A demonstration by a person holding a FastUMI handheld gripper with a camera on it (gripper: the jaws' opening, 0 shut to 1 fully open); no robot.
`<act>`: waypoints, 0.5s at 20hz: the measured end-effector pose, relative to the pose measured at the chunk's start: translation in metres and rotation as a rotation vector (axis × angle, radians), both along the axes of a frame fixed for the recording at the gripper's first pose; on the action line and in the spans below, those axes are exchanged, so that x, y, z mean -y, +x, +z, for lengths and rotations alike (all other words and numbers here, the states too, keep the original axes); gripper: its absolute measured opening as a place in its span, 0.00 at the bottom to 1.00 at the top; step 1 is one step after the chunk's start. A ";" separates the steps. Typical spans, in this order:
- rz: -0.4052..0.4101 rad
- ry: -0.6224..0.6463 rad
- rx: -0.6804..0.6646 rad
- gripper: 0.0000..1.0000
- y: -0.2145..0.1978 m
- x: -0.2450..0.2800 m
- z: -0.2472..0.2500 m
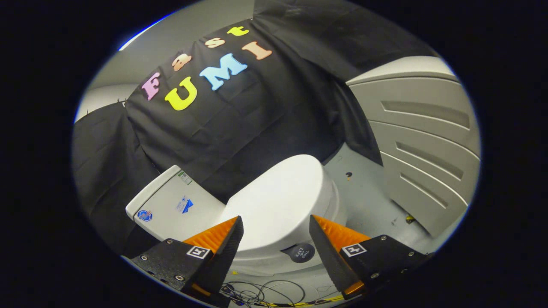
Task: Open the toilet lid.
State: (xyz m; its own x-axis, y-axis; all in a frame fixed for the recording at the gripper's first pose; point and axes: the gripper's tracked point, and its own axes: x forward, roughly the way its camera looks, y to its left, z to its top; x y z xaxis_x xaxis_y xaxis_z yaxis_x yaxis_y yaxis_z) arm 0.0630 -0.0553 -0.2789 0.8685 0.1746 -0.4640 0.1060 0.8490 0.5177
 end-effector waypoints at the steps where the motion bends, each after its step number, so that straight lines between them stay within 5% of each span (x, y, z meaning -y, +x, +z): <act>1: -0.003 0.013 -0.015 0.95 -0.002 0.000 -0.007; 10: -0.067 0.177 -0.156 0.94 -0.012 0.005 -0.068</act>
State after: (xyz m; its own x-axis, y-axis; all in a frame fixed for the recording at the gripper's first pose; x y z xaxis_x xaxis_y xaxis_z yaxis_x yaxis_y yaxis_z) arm 0.0511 -0.0600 -0.3466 0.8010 0.2095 -0.5608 0.2496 0.7346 0.6309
